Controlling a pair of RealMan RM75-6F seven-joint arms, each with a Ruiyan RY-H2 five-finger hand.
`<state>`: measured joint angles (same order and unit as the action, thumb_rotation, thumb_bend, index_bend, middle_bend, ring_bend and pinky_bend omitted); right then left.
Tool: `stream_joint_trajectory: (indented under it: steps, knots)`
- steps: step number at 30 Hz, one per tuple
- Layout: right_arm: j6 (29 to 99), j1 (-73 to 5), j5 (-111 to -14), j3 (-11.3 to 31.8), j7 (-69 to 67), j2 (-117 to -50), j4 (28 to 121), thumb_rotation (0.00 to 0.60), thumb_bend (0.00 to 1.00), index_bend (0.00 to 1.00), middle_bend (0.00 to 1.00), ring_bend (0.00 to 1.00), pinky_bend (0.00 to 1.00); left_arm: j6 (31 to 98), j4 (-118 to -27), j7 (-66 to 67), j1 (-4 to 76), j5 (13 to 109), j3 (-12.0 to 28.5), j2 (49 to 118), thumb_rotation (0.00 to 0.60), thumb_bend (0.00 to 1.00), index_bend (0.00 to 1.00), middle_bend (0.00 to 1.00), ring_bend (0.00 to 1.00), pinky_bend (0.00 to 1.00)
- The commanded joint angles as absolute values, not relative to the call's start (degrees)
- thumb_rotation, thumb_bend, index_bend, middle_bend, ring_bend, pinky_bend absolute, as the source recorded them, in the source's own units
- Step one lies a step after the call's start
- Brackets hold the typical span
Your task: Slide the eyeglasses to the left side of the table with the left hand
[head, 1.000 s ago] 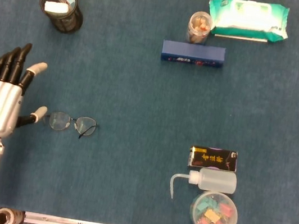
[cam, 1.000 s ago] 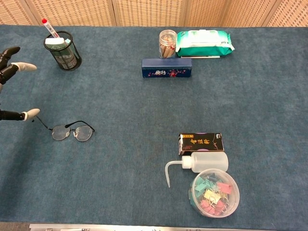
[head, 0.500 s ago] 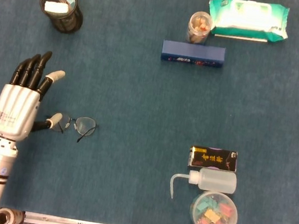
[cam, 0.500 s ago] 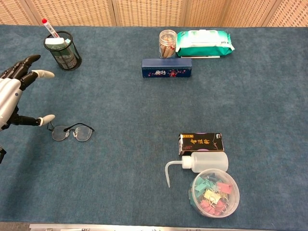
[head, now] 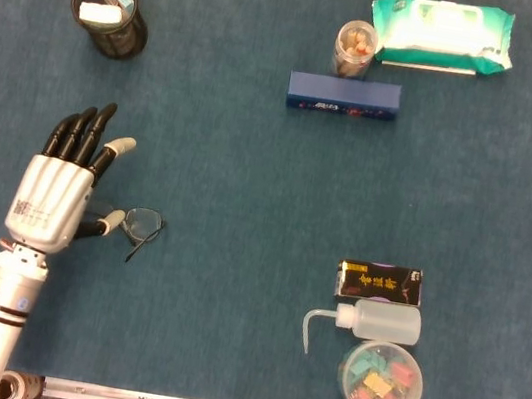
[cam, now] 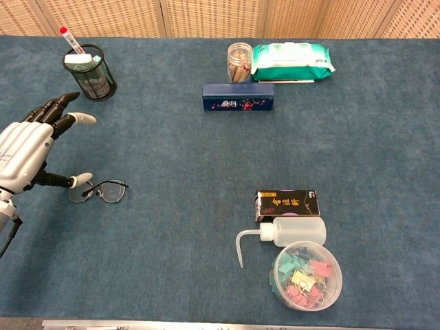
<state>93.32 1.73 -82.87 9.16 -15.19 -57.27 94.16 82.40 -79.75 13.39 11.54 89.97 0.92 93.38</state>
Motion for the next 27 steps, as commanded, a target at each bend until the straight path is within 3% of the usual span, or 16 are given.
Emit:
stream_joint_trajectory:
  steps: [1,27]
  knots:
    - [93.32,1.72,-82.87,9.17,-15.24,-57.26,94.13,0.600,0.00,0.36,0.37,0.27,0.45,82.24,-78.19,13.72,11.94,90.62,0.66,94.15,0.600,0.12,0.22,0.00,0.02,0.10]
    - [93.32,1.67,-83.09,9.09,-15.12,-57.31,94.22,0.600,0.00,0.36,0.37,0.27,0.45,78.66,-69.69,11.85,13.71,89.60,0.05,98.45,0.600,0.12,0.22,0.00,0.01,0.10]
